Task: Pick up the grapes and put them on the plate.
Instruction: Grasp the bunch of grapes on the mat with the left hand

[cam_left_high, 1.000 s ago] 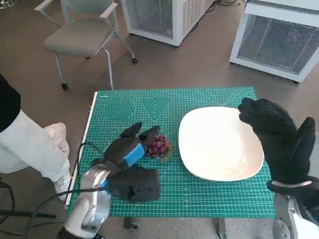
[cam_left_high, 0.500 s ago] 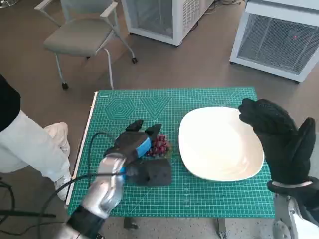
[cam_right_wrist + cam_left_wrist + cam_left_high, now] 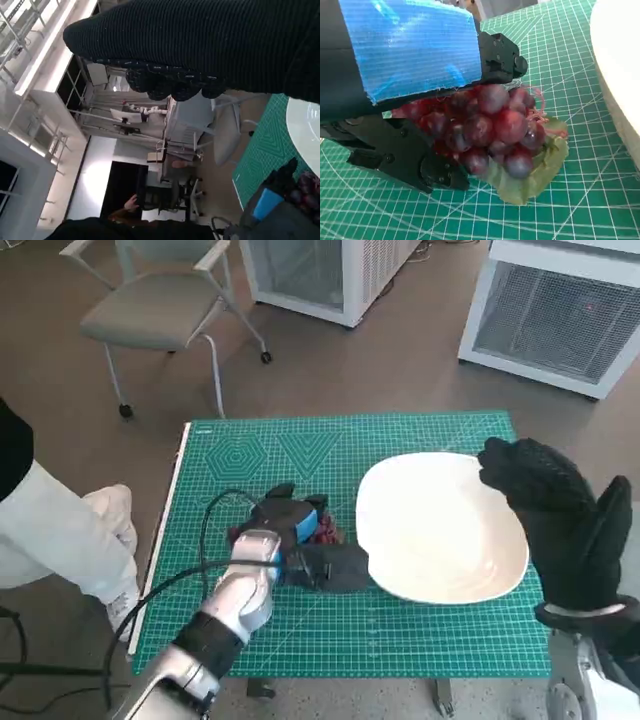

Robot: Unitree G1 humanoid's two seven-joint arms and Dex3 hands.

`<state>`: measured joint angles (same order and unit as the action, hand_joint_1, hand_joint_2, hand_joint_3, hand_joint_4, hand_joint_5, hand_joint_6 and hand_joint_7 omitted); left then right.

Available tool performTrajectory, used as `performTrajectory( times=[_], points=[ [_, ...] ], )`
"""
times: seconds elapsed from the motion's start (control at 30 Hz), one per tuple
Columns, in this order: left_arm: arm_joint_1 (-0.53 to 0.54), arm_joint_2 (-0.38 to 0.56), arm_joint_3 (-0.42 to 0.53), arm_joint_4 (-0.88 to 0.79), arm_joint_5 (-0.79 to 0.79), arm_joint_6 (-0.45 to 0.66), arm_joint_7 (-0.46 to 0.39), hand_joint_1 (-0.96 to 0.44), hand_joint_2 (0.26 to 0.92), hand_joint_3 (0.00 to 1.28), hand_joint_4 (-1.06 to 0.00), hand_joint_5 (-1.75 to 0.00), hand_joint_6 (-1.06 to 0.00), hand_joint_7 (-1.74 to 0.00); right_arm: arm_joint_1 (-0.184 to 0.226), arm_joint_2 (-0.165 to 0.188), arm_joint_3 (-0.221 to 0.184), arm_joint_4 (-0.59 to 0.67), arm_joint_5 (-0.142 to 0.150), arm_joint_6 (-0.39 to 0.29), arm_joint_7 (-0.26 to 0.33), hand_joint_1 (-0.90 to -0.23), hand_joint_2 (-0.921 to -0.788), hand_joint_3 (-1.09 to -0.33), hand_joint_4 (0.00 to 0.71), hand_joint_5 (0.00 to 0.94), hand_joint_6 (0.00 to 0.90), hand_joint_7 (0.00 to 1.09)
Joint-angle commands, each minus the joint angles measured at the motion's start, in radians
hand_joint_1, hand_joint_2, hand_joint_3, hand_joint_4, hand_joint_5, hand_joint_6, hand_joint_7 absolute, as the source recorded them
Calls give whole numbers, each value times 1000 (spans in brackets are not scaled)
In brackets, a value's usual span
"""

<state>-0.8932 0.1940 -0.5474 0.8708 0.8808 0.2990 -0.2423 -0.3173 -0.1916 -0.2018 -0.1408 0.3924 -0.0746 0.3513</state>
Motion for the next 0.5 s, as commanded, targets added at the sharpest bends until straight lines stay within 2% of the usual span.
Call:
performTrajectory(
  times=[0.03, 0.5],
  points=[
    [-21, -12, -10, 63, -25, -22, 20, 179, 608, 597, -78, -2, -232, -1, 27, -2, -5, -1, 11, 16, -3, -324, -921, -602, 371, 927, 264, 1042],
    [-62, -37, -26, 187, -67, -66, 51, 144, 633, 538, -94, 0, -243, -2, 33, -1, -5, -13, 7, 23, -7, -325, -921, -604, 368, 934, 262, 1046]
  ],
)
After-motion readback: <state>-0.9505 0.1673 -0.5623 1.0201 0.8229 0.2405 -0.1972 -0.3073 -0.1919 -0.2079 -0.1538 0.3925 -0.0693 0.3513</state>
